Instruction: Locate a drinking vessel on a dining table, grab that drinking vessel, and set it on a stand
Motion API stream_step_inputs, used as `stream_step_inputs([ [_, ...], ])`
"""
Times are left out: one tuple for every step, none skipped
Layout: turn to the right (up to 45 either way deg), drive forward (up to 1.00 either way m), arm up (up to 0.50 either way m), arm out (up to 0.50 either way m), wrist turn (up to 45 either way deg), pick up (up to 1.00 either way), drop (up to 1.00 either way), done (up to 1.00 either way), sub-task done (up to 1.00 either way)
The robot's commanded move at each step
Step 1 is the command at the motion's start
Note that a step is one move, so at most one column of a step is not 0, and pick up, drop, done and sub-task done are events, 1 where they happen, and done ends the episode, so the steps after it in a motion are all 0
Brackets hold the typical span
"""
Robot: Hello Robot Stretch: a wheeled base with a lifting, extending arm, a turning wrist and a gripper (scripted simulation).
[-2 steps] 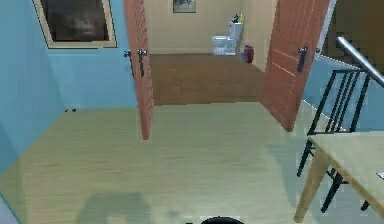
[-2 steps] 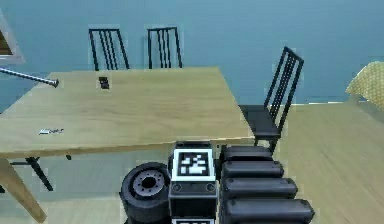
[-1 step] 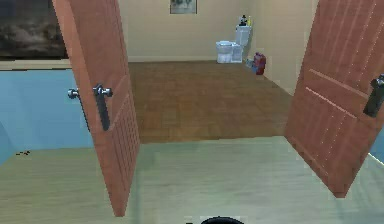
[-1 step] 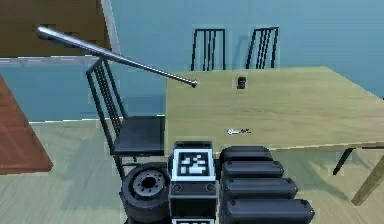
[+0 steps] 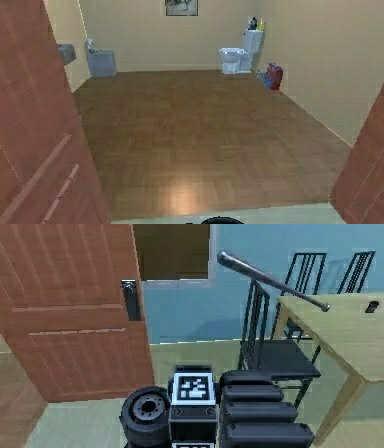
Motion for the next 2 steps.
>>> stream_step_inputs([
  [0.0, 0.40, 0.00, 0.00, 0.0, 0.00, 0.00, 0.00, 0.00],
  [-21.0, 0.00, 0.00, 0.00, 0.0, 0.00, 0.00, 0.00, 0.00],
])
